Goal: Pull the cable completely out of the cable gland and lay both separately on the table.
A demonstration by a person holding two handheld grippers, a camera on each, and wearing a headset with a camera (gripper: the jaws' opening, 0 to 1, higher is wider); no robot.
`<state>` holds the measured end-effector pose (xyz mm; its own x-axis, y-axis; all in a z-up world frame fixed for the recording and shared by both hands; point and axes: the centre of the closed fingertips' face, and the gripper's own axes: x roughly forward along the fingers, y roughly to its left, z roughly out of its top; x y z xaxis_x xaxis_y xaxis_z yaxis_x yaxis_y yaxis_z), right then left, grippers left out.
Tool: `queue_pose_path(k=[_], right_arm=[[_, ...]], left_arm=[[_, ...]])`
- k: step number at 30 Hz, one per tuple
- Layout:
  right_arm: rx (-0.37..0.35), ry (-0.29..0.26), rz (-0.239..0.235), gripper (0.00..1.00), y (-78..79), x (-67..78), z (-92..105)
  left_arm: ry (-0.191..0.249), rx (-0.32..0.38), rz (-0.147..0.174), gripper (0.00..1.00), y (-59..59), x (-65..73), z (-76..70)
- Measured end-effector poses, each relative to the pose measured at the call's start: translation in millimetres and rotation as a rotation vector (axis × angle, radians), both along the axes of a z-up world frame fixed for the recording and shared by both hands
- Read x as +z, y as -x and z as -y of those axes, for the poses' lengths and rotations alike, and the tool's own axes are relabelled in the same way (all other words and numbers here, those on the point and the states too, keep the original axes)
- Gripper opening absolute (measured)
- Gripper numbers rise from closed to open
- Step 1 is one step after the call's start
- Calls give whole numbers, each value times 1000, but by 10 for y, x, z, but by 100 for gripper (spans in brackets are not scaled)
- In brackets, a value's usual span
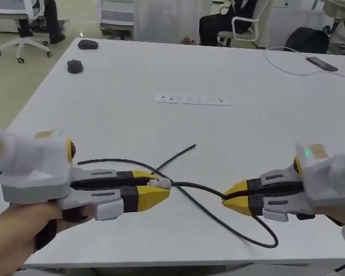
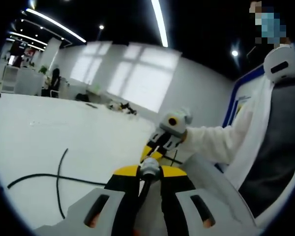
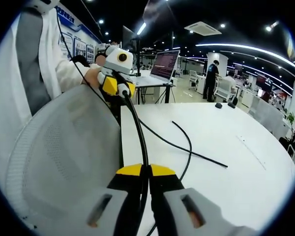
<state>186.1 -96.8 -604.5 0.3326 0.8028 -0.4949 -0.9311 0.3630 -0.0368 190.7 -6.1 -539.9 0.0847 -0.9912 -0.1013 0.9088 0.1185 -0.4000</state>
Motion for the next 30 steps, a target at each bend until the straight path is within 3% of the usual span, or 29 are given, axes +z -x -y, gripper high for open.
queue_pose_path(k=[7,12,15,18,20,25,30], right_arm=[[0,22,-18,3,-4,-16,9],[33,-2,-43,5,75,119,-58],[56,-15,-6,11,77,244,-164],[79,-78,7,14,78,427,-363],[104,-88,26,17,86,501,-489],[144,-87,47,16,83,538,-729],[138,-107,44,9,39,537,-822]], left_arm=[[-31,11,-12,16,-25,-71,-10],[-17,11,-15,16,-20,-46,-9],[-38,1,-10,16,3,-86,10],[-45,-12,-8,16,27,-102,16],[-43,-17,-10,16,38,-98,19],[-40,-13,-13,16,33,-94,10],[-31,-9,-12,16,31,-73,5]])
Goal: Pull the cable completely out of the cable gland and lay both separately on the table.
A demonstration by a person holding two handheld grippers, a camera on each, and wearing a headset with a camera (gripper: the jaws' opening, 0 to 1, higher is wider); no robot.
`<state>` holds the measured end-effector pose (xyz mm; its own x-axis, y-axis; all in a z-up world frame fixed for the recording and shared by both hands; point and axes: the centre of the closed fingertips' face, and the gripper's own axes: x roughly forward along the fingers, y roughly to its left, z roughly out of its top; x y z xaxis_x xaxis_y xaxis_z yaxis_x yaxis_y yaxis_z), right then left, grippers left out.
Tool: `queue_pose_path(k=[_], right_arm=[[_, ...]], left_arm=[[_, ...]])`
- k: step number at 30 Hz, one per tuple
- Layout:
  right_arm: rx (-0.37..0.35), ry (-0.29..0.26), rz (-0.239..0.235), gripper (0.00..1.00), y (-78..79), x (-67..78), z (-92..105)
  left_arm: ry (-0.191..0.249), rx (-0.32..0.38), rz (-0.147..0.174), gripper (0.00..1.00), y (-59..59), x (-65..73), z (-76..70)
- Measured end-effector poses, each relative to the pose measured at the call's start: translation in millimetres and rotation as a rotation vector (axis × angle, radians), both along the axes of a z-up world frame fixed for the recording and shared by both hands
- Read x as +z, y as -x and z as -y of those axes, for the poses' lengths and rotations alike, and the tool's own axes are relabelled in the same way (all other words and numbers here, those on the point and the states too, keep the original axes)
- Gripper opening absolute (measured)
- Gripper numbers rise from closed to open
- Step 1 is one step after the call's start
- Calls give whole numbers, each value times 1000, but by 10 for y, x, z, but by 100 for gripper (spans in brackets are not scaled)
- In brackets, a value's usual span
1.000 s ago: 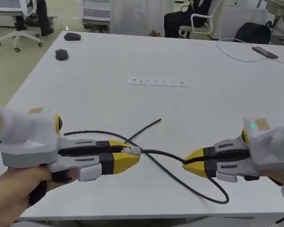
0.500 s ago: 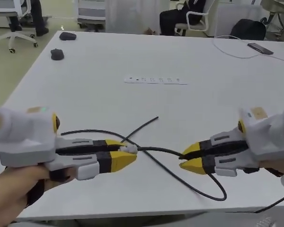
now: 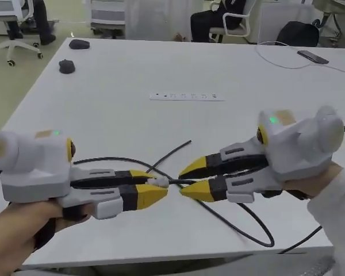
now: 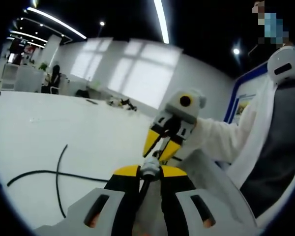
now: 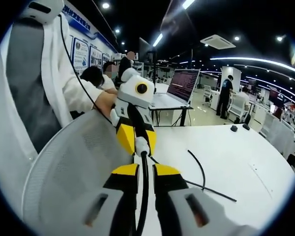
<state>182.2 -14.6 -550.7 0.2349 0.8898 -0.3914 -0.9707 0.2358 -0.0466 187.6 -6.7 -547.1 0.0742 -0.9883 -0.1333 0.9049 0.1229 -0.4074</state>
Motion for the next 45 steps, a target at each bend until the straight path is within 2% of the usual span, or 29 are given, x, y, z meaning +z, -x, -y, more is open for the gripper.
queue_pose_path(k=[4,8,18,21,27,35,39,45], right_arm=[[9,-17,-15,3,17,1,-27],[12,-23,-14,3,31,1,-26],[-1,-67,-60,2,-4,-17,2],[-8,-41,-57,2,-12,-70,45],[-24,-26,-61,2,-30,-121,154],[-81,73,-76,2,-89,-367,435],[-102,91,-86,2,-98,-440,535],[-156,144,-105,3,-156,-638,754]], left_arm=[[3,5,7,16,-3,16,-2],[2,3,9,16,2,17,1],[1,12,18,16,-7,30,1],[-15,20,27,16,-23,9,-14],[-16,28,26,16,-43,7,-22],[-13,38,24,16,-66,10,-41],[-12,34,26,16,-55,13,-34],[-6,38,25,16,-54,30,-45]])
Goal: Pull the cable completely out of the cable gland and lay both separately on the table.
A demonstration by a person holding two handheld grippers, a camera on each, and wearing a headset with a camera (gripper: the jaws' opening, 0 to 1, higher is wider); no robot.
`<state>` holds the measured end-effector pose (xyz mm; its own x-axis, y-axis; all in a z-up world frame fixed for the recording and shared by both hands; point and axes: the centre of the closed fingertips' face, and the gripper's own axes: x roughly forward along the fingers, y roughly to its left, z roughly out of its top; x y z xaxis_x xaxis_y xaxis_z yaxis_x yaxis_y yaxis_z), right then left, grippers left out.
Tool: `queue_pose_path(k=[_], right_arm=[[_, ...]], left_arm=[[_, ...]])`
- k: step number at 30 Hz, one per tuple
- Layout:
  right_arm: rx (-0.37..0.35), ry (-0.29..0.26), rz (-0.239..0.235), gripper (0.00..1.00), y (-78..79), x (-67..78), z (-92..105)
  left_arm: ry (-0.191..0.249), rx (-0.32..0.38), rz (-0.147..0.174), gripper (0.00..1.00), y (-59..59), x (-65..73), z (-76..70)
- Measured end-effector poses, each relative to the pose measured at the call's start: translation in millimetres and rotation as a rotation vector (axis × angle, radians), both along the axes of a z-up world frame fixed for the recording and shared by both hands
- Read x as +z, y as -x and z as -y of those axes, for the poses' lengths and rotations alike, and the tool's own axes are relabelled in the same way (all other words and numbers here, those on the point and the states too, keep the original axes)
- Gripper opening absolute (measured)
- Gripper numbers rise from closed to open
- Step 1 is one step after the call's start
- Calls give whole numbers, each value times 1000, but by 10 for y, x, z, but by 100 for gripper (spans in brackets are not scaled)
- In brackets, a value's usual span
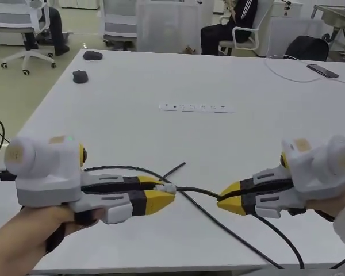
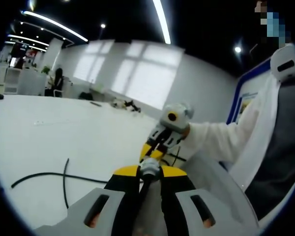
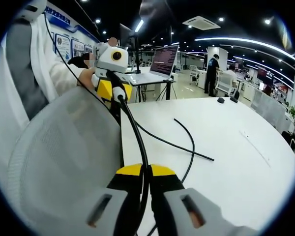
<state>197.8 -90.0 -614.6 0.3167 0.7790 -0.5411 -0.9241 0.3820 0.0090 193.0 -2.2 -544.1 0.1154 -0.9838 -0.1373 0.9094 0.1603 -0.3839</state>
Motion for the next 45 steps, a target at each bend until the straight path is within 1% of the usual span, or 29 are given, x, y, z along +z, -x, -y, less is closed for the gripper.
queue_pose_path(k=[3,7,10,15,19,22,25,26,27,28,29,31,32,34,35,37,40,43,45], right_arm=[[-28,45,-12,2,-15,-98,107],[-59,48,-23,3,-28,-132,213],[-70,43,-18,3,-17,-117,215],[-69,44,-10,3,-20,-114,240],[-77,40,-6,3,-21,-83,237],[-74,38,13,5,-39,19,212],[-54,26,43,11,-47,159,128],[-44,20,59,13,-54,226,86],[-36,14,70,14,-54,281,46],[-17,1,92,15,-54,364,-12],[-11,-4,98,16,-52,394,-34],[23,-37,128,16,-41,564,-162],[38,-45,136,17,-31,614,-207],[87,-51,164,17,-13,718,-323],[109,-43,178,16,-8,752,-384],[139,-40,197,16,-7,803,-495],[167,-42,207,15,-26,828,-621],[185,-39,209,13,-58,801,-704],[198,-27,207,12,-85,751,-746]], left_arm=[[12,12,-5,16,-18,25,-24],[25,27,-10,16,-48,45,-43],[30,30,-10,16,-52,56,-42],[23,26,-8,16,-40,42,-34],[29,38,-9,16,-63,50,-40],[37,48,-13,16,-78,58,-47],[38,41,-10,16,-64,63,-29],[35,40,-8,16,-60,58,-24],[33,39,-7,16,-58,54,-23],[31,38,-8,16,-56,49,-24],[31,39,-8,16,-58,48,-24],[32,41,-9,16,-65,49,-25],[32,41,-9,16,-70,47,-24],[30,40,-10,16,-76,40,-21],[28,40,-9,16,-78,36,-20],[29,41,-8,16,-86,36,-23],[32,51,-8,16,-106,41,-34],[34,62,-5,16,-128,46,-47],[36,69,0,16,-142,53,-57]])
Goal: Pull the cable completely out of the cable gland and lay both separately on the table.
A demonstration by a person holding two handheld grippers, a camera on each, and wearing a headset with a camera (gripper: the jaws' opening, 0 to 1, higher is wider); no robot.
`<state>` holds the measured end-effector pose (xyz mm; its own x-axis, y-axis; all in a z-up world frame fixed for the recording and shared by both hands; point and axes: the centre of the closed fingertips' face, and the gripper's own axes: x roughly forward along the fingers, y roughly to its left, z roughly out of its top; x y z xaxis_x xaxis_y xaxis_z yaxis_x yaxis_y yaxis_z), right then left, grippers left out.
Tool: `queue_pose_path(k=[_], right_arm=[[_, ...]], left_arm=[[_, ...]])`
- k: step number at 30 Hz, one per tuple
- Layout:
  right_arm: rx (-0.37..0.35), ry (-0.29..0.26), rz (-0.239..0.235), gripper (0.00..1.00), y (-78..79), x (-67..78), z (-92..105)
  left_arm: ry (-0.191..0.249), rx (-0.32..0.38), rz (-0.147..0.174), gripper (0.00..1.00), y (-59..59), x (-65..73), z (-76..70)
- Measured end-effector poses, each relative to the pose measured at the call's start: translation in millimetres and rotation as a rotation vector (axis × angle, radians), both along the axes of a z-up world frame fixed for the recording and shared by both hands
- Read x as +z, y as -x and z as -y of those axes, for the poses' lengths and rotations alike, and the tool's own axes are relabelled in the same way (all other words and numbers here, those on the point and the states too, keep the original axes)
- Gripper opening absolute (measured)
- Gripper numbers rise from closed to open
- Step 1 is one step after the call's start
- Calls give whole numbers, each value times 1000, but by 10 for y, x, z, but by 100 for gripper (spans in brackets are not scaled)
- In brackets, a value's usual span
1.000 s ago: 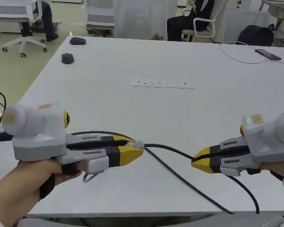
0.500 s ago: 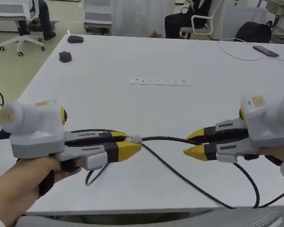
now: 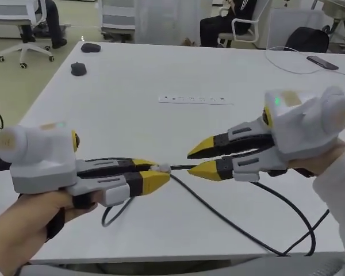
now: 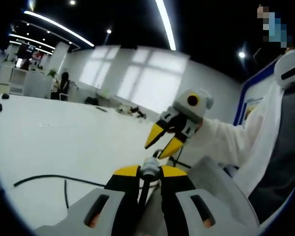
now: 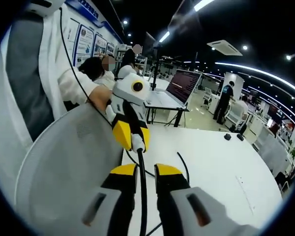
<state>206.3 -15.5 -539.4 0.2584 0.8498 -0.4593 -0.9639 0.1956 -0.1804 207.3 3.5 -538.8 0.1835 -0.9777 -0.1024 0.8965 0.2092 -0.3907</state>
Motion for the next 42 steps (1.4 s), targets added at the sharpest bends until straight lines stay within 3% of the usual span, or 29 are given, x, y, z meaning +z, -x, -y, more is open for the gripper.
queue_pose_path(k=[6,17,31,37,42], right_arm=[[29,-7,6,4,-20,-40,-61],[35,-39,13,3,-75,-54,-70],[-13,-36,-25,2,-192,-199,195],[-64,-4,-46,2,-267,-327,401],[-149,32,-63,2,-370,-462,627]], left_arm=[[4,24,-3,16,-50,1,-29],[11,47,-7,16,-113,11,-58],[2,74,-3,16,-173,8,-101],[8,87,-3,16,-197,21,-126],[12,97,-3,16,-216,30,-142]])
